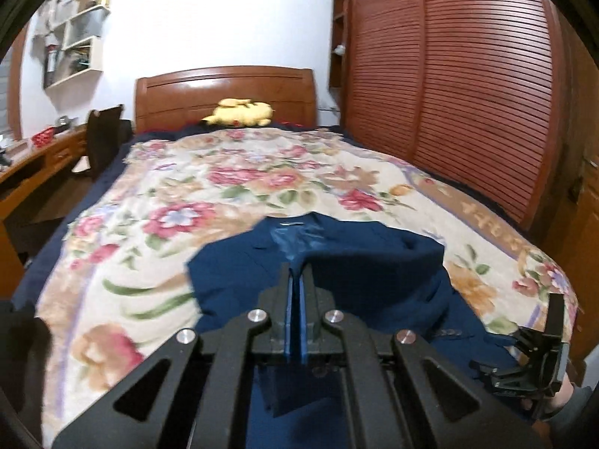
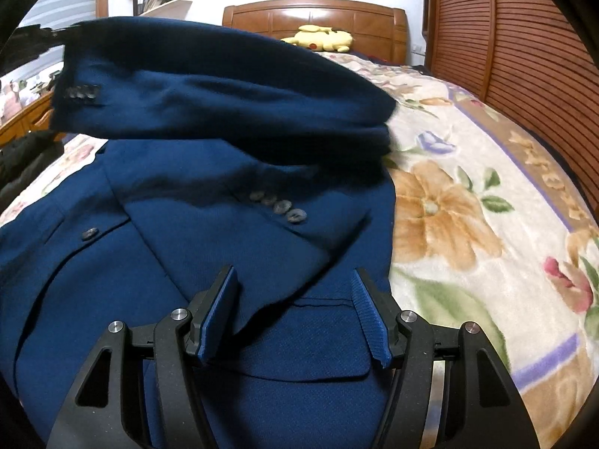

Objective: Fold large clothes

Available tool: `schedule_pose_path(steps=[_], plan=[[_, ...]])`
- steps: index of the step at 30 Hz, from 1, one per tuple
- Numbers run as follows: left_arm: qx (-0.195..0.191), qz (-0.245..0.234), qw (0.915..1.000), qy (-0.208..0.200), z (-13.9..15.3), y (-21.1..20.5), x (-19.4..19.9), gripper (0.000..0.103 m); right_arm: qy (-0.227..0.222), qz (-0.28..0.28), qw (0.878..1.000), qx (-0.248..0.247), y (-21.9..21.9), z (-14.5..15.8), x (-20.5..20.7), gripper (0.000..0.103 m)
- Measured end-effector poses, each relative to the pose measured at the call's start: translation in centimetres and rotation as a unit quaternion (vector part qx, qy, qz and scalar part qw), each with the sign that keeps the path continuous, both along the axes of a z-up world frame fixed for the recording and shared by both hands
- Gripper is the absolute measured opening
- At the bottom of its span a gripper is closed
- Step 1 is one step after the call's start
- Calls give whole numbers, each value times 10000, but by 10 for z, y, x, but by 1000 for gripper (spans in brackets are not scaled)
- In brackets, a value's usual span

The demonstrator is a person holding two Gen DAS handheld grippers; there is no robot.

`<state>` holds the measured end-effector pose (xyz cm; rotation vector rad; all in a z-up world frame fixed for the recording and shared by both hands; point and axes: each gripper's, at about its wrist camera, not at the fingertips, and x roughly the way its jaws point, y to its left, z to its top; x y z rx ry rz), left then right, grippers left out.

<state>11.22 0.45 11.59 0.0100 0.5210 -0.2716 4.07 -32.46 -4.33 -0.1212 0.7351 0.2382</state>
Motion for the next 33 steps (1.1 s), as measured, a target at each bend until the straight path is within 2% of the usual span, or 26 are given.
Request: schedule_pose_path(steps=[4, 6, 10, 18, 24, 27, 33], plan=[[28, 238, 9995, 211, -9, 29, 2, 0, 1, 1, 10000, -7, 0, 0, 0, 64], [76, 246, 9986, 461, -23, 37, 3, 0, 2, 1, 10000, -7, 0, 0, 0, 64], [265, 284, 9971, 656, -49, 40, -2, 0, -1, -4, 10000, -36, 0, -1, 0, 64], [439, 320, 9942, 931, -83, 50, -14, 0, 8, -4, 10000, -65, 2, -1, 0, 64], [471, 266, 9940, 955, -88, 57, -22, 1, 11, -7, 10000, -73, 2, -1, 0, 64], [562, 221, 9947, 830, -86, 56, -31, 6, 10, -6, 10000, -73, 3, -1, 0, 64], [659, 20, 9949, 758, -88, 51, -55, 31, 11, -6, 10000, -76, 3, -1, 0, 64]])
